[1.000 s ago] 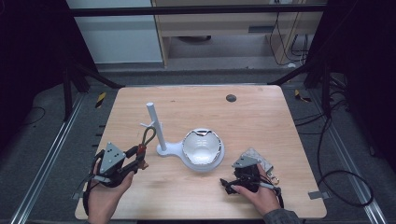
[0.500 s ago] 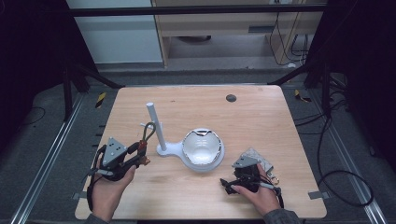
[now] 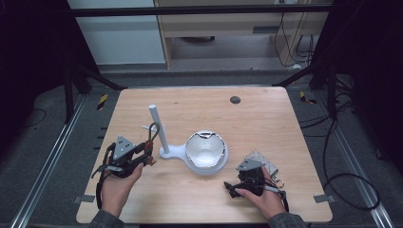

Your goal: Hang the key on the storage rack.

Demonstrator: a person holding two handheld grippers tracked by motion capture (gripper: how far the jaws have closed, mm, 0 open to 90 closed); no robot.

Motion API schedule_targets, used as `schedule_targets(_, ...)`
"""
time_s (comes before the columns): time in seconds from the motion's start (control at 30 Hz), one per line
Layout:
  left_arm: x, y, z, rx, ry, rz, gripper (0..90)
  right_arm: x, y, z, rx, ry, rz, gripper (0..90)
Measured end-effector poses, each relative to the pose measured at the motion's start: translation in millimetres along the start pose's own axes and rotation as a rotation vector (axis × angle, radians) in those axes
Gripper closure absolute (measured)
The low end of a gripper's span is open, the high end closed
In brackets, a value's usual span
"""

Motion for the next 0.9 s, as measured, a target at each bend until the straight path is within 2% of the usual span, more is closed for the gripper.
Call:
schedule_targets(0.53, 1.2, -1.4, -17.0, 0.008, -0.020, 0.019, 65.9, 0.0, 0.0, 0.0, 0.000, 0.000, 0.001, 0.4)
schedule_targets(0.9, 1.3, -0.9, -17.5, 0.010, -0.018, 0.025, 65.6, 0.0, -0.2, 0.2, -0.001, -0.001, -0.002, 0.4)
Point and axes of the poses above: each handheld gripper's, and its own axes: z roughly backward along the jaws, x roughly out of its underside, y roughly to its right, the point moved 7 cm from there along -z, roughly forward along the jaws, and after that the axes turned 6 degrees about x, right-handed, at the moved point
